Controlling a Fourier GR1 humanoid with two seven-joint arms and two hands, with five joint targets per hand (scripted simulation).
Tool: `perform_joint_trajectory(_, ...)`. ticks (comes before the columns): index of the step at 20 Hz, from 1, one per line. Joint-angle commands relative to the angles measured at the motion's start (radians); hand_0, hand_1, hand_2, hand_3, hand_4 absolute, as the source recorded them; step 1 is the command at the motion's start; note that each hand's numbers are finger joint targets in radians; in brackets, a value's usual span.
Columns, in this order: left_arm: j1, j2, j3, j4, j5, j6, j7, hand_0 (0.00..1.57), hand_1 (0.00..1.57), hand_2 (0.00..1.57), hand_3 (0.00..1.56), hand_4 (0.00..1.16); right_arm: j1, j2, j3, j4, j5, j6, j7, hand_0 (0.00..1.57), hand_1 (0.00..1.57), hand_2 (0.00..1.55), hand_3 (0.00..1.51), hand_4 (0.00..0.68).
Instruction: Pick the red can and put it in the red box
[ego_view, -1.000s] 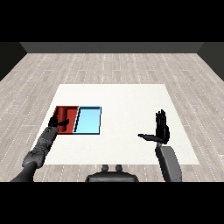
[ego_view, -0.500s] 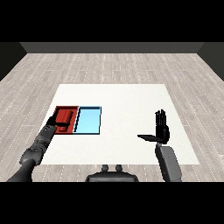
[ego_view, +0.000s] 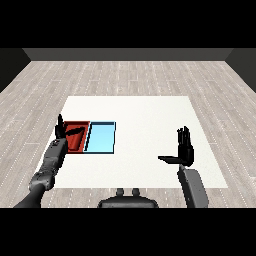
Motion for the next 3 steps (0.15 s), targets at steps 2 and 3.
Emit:
perform_joint_trajectory(2, -0.001, -0.077, 0.055, -0.208, 0.095, -0.125, -0.244, 0.0, 0.0, 0.0, 0.0, 0.0, -0.004, 0.008, 0.024, -0.007, 0.004, 0.014, 0.008, 0.0, 0.0, 0.0, 0.0, 0.0)
perform_joint_trajectory(3, 0.039, -0.065, 0.063, -0.25, 0.116, -0.159, -0.248, 0.0, 0.0, 0.0, 0.0, 0.0, -0.003, 0.007, 0.015, 0.008, 0.003, 0.017, -0.008, 0.0, 0.0, 0.0, 0.0, 0.0)
